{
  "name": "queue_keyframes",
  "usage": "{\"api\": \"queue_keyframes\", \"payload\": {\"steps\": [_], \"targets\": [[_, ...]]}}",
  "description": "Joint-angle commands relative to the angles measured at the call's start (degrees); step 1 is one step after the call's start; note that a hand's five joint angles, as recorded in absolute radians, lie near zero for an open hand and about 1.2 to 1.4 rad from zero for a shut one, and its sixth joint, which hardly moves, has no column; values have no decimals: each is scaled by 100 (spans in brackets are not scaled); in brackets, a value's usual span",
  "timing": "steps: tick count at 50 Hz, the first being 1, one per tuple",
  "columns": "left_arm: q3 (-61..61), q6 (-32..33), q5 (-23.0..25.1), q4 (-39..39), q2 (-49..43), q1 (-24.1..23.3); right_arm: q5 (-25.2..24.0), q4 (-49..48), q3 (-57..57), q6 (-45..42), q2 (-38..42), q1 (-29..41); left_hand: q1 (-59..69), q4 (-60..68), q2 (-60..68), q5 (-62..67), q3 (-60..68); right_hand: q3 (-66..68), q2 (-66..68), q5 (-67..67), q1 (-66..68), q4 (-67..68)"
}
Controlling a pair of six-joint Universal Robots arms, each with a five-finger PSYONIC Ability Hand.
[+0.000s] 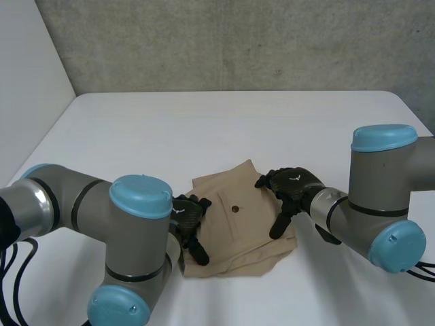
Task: Fold the shorts.
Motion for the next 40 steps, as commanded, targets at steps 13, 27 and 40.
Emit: {"api": "queue_keyframes", "payload": {"steps": [13,27,40], "targets": [[536,46,128,-297,2727,595,861,-645,-94,1003,-2397,-4,98,-52,71,-144,31,-227,-249,-306,-73,-338],[809,-745,1587,-1185,3309,2013,1548,-215,-332,881,-2847,-285,166,16,139,-76,98,-227,-249,-306,-73,-338],[958,-860,1631,-1168,3336,1960,1539,-206,-314,644,-2864,-294,-2,-152,-29,-245,-70,-227,-249,-306,-73,-338]]}}
